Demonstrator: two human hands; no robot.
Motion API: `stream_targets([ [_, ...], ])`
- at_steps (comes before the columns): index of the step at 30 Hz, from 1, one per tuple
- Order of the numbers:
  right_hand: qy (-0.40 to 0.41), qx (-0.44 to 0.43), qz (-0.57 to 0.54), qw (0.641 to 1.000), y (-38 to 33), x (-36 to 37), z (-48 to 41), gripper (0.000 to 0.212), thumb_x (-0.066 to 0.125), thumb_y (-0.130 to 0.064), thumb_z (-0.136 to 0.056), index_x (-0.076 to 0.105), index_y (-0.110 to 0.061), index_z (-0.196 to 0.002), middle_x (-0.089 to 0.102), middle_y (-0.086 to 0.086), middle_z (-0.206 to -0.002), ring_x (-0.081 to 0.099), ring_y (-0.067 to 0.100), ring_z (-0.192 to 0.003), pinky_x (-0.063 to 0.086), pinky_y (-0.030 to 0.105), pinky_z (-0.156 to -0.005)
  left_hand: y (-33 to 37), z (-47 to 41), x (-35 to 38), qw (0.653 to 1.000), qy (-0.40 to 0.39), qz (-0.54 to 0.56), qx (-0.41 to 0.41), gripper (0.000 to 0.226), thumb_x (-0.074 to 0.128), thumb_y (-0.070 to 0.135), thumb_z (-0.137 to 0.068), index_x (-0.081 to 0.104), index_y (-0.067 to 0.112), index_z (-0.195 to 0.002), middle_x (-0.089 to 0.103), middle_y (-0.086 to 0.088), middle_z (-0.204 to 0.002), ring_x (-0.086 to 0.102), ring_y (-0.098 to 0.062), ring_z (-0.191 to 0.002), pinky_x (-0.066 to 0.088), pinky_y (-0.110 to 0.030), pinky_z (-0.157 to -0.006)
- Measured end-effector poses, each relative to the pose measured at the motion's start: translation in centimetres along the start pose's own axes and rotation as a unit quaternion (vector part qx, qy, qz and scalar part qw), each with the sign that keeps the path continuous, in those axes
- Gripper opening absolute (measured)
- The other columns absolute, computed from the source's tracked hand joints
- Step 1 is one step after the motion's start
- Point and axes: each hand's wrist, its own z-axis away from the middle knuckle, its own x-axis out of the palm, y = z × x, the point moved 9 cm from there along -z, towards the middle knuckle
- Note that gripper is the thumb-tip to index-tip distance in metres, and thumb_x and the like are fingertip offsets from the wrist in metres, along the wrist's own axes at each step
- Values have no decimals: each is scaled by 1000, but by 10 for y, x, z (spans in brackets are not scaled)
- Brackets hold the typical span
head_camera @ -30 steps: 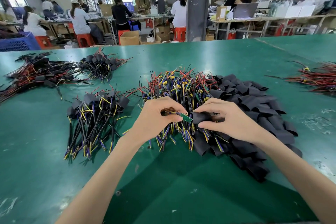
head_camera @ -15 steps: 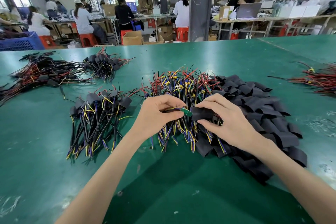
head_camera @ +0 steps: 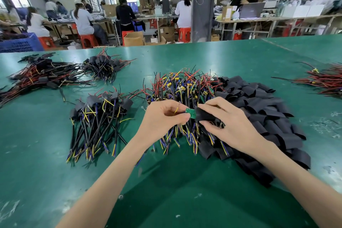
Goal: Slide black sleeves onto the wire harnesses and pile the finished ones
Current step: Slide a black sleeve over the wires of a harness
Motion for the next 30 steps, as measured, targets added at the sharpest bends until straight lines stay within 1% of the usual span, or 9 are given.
stream_targets([
  [4, -11, -6, -7, 1000, -2, 4, 0, 38, 69, -12, -82, 64, -3, -118, 59, 7, -105, 60, 22, -84, 50, 38, -76, 0, 1, 4, 1000, 1, -12, 10, 14, 73, -5, -77, 69, -3, -90, 70, -11, -73, 64, -18, -62, 57, -27, -68],
  [6, -17, -8, -2, 1000, -2, 6, 0, 38, 70, -11, -81, 64, -3, -117, 59, 8, -105, 60, 22, -82, 51, 39, -75, 2, 3, 7, 1000, -3, -17, 17, 14, 73, -5, -77, 69, -3, -90, 70, -13, -73, 64, -16, -62, 56, -24, -67],
  [11, -2, -3, 10, 1000, 0, 1, -2, 37, 67, -13, -82, 64, -4, -118, 59, 7, -105, 59, 23, -76, 45, 30, -76, 4, 3, 9, 1000, -20, 5, 17, 20, 68, -6, -81, 72, 12, -90, 73, -7, -75, 69, -16, -67, 56, -22, -71],
  [14, -18, -17, 0, 1000, -4, 5, -2, 38, 69, -10, -82, 63, -3, -119, 58, 8, -105, 58, 20, -81, 46, 30, -78, 2, 4, 8, 1000, -4, 7, 11, 18, 68, -9, -79, 71, 8, -85, 70, -3, -68, 66, -13, -60, 54, -20, -66],
  [17, -24, -24, -2, 999, -6, 7, -1, 39, 72, -6, -81, 63, -2, -119, 58, 8, -106, 57, 19, -82, 46, 33, -78, 2, 4, 10, 999, -10, -24, 19, 12, 70, -7, -78, 70, 3, -85, 68, -8, -71, 63, -13, -60, 55, -25, -68],
  [21, -23, -14, -8, 1000, -3, 6, -2, 40, 72, -7, -81, 63, -2, -119, 58, 8, -107, 59, 21, -84, 46, 34, -79, 7, 4, 9, 999, -11, -32, 30, 21, 70, -7, -78, 66, 13, -86, 67, -4, -73, 64, -13, -60, 55, -25, -66],
  [24, -20, -3, -26, 999, -1, 7, -1, 41, 71, -11, -83, 61, -3, -122, 58, 8, -112, 59, 19, -95, 45, 33, -88, 9, 4, 7, 998, -3, -55, 37, 27, 70, -6, -79, 63, 16, -93, 67, 1, -72, 64, -12, -58, 55, -23, -66],
  [27, 4, 11, -18, 1000, 3, 3, -3, 45, 66, -20, -87, 55, -6, -129, 54, 5, -125, 50, 16, -116, 37, 28, -104, 18, 2, -7, 994, 33, -80, 63, 29, 68, -7, -79, 64, 18, -95, 67, 2, -70, 64, -9, -58, 51, -18, -68],
  [30, 40, 36, 21, 998, 12, -7, -4, 47, 63, -23, -89, 53, -7, -132, 52, 7, -129, 46, 19, -121, 31, 28, -108, 34, -1, -42, 977, 133, -128, 110, 32, 67, -6, -81, 64, 21, -99, 66, -1, -73, 63, -4, -61, 48, -14, -70],
])
